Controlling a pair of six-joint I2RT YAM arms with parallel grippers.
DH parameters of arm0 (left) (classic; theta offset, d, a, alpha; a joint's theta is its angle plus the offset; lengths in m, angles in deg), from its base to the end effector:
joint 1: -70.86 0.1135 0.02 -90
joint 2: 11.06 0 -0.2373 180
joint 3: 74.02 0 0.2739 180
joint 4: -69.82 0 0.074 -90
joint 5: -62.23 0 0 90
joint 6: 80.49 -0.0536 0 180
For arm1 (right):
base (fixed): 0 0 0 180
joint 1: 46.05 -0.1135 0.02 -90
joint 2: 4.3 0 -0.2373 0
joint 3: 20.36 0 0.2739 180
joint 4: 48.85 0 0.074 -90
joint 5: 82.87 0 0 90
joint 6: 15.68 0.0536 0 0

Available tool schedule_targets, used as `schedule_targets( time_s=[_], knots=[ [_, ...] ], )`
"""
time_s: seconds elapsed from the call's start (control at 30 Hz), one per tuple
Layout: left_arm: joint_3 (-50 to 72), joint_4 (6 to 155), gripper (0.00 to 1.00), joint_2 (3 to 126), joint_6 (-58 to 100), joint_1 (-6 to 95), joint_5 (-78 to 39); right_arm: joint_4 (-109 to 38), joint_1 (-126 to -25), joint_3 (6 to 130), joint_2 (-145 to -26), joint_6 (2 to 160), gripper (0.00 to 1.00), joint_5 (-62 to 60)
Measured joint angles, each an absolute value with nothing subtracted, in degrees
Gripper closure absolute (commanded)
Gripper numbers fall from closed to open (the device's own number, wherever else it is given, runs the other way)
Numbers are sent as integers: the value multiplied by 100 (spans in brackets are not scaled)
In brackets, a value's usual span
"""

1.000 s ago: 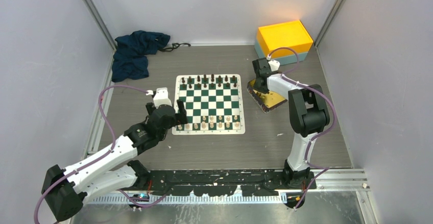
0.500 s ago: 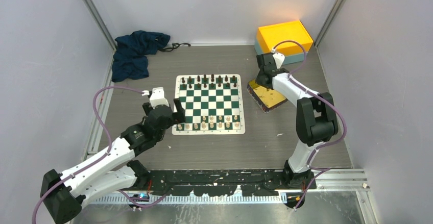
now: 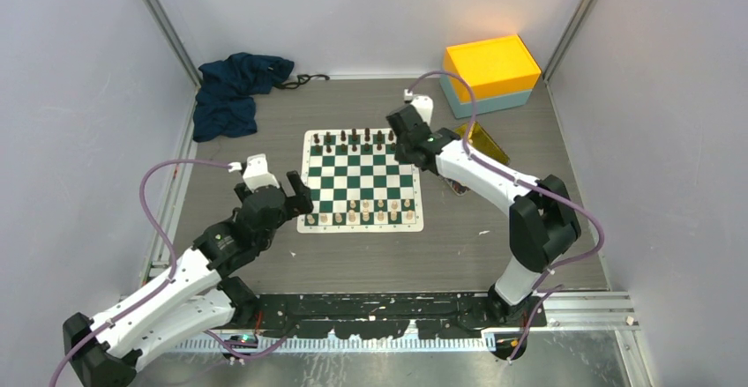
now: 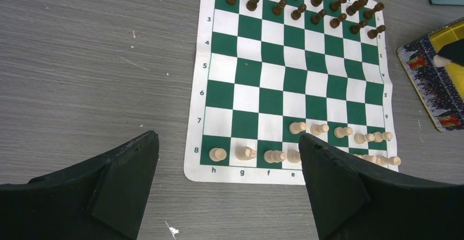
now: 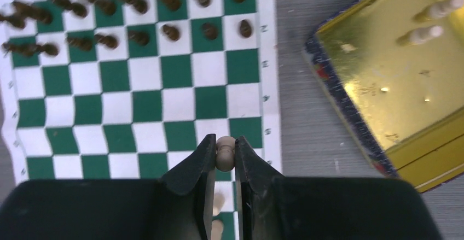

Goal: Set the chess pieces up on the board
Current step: Place the chess piece on the chessboard.

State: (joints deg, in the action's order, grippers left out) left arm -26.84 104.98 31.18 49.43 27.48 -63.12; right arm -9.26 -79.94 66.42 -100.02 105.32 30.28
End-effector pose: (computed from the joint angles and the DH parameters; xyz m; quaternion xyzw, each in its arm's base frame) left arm 0.1804 -0.1278 0.2374 -0.1263 0.8302 -0.1189 0.5297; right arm 0.3404 0.2032 0.2147 0.0479 0.9177 0.0277 0.3934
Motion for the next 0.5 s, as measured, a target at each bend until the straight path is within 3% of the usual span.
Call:
schedule_targets(
  time_s=[0.5],
  knots=[
    [-2686, 11127, 1, 2373, 5225, 2748, -6315, -594, -10016, 7660, -11075, 10547, 99, 3363]
  ],
)
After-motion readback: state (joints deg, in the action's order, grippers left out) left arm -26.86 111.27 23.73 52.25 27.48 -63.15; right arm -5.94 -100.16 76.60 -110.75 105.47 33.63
